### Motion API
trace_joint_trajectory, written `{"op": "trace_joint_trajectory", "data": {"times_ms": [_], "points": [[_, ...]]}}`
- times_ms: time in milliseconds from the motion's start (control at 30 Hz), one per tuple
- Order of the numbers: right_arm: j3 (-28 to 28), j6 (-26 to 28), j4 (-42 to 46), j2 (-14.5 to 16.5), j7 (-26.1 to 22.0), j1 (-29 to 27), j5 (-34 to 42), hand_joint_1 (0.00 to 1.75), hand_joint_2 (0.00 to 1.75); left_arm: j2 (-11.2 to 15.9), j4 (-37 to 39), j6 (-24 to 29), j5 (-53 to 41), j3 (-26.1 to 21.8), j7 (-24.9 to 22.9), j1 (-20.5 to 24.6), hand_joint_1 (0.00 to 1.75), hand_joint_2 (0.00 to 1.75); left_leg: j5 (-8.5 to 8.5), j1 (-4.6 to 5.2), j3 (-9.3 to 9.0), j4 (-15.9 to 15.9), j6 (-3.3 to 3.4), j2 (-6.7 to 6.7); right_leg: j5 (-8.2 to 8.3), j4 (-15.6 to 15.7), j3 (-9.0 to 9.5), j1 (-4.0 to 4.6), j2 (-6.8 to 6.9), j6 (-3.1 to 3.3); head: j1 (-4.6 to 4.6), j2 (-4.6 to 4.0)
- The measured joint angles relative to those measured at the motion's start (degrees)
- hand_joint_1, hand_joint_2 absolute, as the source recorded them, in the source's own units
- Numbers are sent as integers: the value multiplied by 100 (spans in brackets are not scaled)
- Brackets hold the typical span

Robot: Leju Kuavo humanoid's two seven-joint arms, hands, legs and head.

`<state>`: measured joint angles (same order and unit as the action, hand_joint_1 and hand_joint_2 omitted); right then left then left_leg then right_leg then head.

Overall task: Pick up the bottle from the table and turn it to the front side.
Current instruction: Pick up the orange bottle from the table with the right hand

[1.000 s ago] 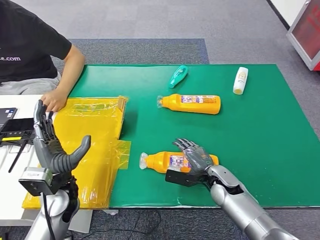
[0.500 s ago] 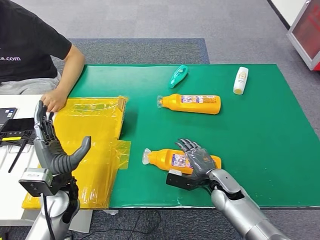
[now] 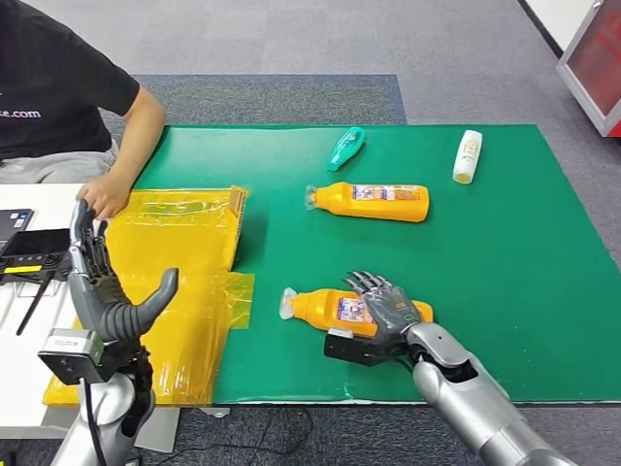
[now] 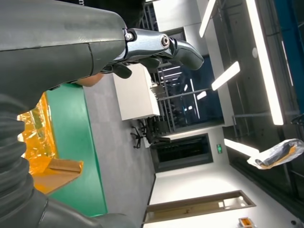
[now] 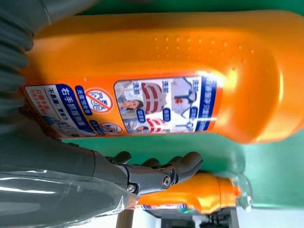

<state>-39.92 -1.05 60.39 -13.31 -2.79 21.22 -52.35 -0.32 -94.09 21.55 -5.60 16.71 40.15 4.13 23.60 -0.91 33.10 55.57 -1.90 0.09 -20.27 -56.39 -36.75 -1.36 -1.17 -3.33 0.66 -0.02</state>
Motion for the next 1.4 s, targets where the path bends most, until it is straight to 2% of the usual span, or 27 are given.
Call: {"op": "trace_joint_trajectory", "data": {"times_ms": [33,67,167,200,333,467,667,1033,1200,1400], "points": [[-4,-58,1,-35,-1,16,3,0,0,1,0,-2,5,-1,0,-14,0,175,0,0,0,0,0,0,0,1,1,0,0,0,0,0],[-7,-92,2,-67,-6,28,13,0,44,1,0,-4,11,-3,0,-25,0,175,0,0,0,0,1,0,0,2,1,0,0,0,0,0],[-8,-110,4,-120,-40,54,55,130,175,1,0,-7,24,-6,0,-38,0,175,1,0,-1,0,1,0,0,2,2,0,0,0,0,0],[-7,-94,4,-127,-64,61,78,174,175,0,0,-8,26,-6,0,-37,0,175,1,0,-1,0,1,0,1,3,2,0,0,0,0,0],[-1,67,3,-129,-168,71,161,173,175,-12,0,-8,32,-6,0,-25,0,175,0,0,-1,0,1,0,1,3,2,0,0,0,0,0],[3,242,3,-128,-179,52,163,159,175,-26,0,-8,34,-6,0,-21,0,175,0,0,0,0,0,0,1,3,1,0,0,0,1,1],[13,448,7,-115,-190,-18,173,175,175,-45,0,-8,29,-5,0,-21,0,175,0,0,0,0,1,0,0,2,1,0,0,0,0,0],[55,360,3,-105,-388,-4,258,175,175,-48,0,-8,40,-6,0,5,0,175,1,0,1,0,1,0,-1,2,1,0,0,-2,0,0],[58,505,3,-97,-417,-13,257,175,175,-49,0,-7,44,-4,0,10,0,175,1,0,1,0,1,0,-1,2,0,0,0,-1,0,0],[144,849,44,-45,-677,-125,411,175,175,-54,0,-6,48,-4,0,11,0,175,1,-1,7,0,1,0,-1,2,-3,0,0,-1,1,0]]}}
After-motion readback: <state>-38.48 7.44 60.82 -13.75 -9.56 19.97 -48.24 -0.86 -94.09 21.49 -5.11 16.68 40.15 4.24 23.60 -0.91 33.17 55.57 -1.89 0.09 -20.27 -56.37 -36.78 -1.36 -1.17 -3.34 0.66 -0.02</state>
